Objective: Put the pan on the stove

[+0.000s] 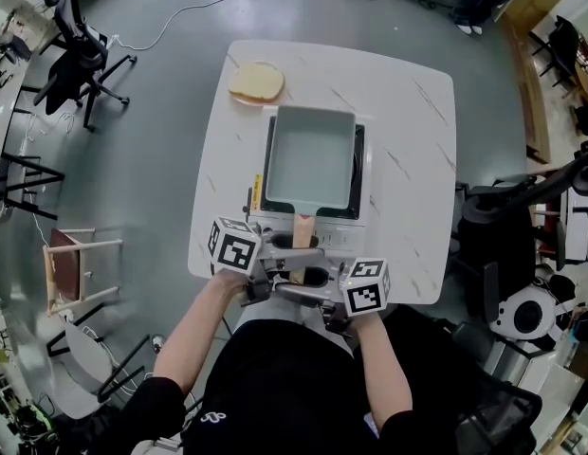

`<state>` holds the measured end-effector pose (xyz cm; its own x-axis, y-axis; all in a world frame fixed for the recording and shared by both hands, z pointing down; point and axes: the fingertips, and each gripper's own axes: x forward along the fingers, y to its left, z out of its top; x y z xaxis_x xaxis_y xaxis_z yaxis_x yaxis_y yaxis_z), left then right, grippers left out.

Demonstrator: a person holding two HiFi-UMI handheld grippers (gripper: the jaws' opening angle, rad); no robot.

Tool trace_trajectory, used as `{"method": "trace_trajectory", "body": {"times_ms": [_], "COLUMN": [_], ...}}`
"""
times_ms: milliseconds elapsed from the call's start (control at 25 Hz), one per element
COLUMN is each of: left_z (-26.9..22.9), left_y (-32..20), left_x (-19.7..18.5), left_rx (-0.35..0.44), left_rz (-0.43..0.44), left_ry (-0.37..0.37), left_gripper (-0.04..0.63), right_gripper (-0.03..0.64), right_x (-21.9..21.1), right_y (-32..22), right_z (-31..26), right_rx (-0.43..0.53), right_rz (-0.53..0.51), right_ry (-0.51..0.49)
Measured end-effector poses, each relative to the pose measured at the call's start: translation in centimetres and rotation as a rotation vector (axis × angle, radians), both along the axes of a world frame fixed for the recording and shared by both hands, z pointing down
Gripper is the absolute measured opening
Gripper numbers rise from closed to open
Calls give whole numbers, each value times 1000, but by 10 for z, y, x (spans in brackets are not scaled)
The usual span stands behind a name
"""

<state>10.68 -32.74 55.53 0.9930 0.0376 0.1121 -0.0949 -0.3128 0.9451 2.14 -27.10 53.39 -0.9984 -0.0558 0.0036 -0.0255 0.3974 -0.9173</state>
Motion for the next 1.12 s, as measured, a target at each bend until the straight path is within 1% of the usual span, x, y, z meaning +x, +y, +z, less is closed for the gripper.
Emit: {"method": "trace_trajectory", "body": {"times_ms": [80,120,160,400,560,640,760,880,960,1040,1120], "left_z": [1,1,1,-1,-2,-4,-8,-12,-17,-24,-32], "left_y": [0,0,1,3,2,1,2,7,10,14,17], "left_x": [-2,-3,-5,-21,-36,-44,-53,-59,-63,-66,-70], "left_rx": [15,23,30,64,100,117,145,193,233,268,302], "left_rz": [-4,-7,-12,-75,-164,-210,-272,-313,-337,-365,-396], "left_ry": [-9,-15,-20,-42,-81,-98,-112,-153,-177,-189,-193], "left_gripper": [210,218,224,225,225,224,224,224,224,224,224], "right_gripper": [189,223,239,249,249,224,222,213,168,106,93], "right_x": [0,1,2,19,34,42,55,68,78,87,93], "right_y": [0,0,-1,-6,-5,-4,-3,-3,-6,-7,-7], "right_z": [-1,-2,-2,0,0,-1,-1,-2,-7,-11,-17], "right_rx": [17,28,37,61,77,92,122,161,192,226,256], "right_rz": [14,23,35,112,181,229,294,365,435,500,536], "right_ry": [1,4,9,63,96,113,161,213,244,270,280]}}
